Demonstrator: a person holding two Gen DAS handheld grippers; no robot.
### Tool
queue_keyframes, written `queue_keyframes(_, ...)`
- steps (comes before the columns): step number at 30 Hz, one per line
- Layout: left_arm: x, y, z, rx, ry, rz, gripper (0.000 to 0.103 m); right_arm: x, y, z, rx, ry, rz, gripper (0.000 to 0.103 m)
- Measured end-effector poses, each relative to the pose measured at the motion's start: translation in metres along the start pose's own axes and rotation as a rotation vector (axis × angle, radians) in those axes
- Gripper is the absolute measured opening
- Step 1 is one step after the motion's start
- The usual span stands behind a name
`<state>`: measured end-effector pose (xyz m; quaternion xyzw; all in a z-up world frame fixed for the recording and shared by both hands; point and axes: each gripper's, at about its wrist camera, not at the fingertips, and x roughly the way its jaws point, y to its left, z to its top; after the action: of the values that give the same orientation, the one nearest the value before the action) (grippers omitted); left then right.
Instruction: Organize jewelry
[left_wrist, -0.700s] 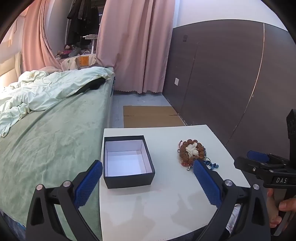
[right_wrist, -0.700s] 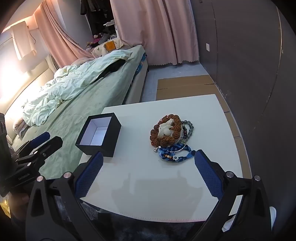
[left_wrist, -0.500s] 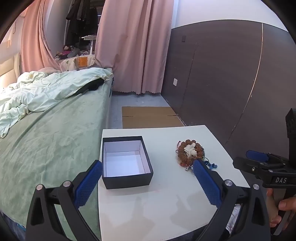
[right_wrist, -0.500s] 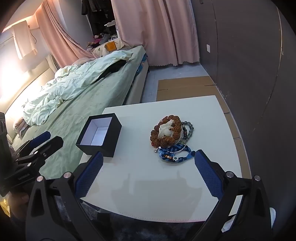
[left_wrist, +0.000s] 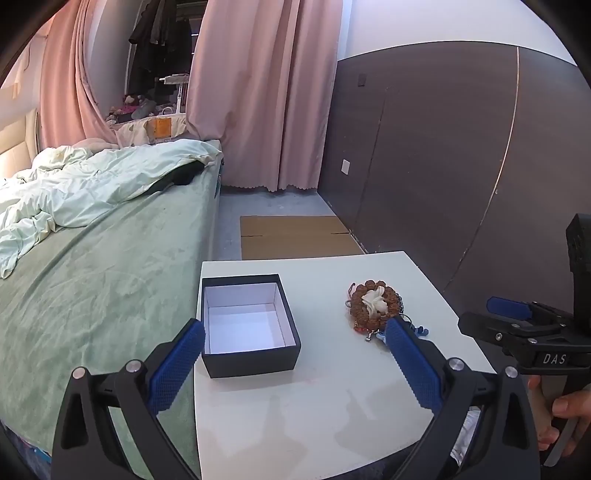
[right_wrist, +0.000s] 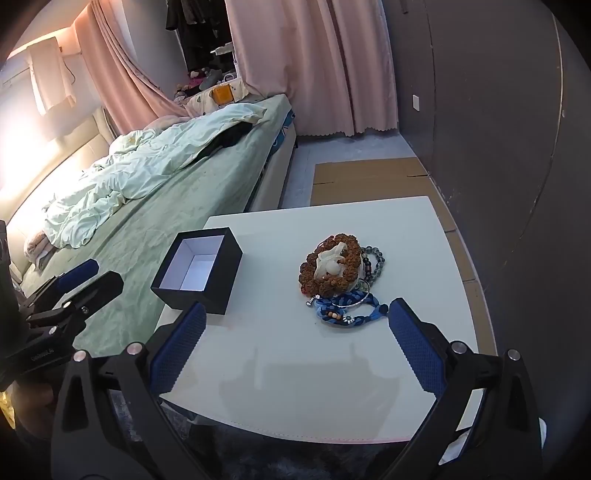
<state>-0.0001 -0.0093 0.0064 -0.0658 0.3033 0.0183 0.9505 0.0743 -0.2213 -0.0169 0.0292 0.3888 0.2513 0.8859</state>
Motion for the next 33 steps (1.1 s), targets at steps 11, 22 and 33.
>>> queue_keyframes(11, -0.003, 0.0, 0.0, 0.003, -0.008, 0.002, 0.095, -0.008, -0.002, 0.001, -0.006, -0.019, -0.006, 0.099)
queue_keyframes(22, -0.006, -0.001, 0.0, 0.0, -0.011, 0.002, 0.095, -0.009, -0.001, -0.001, -0.009, -0.022, -0.011, 0.099)
queue_keyframes(33, -0.007, -0.003, 0.0, -0.001, -0.012, 0.001, 0.095, -0.01, -0.002, 0.0, -0.015, -0.023, -0.017, 0.099)
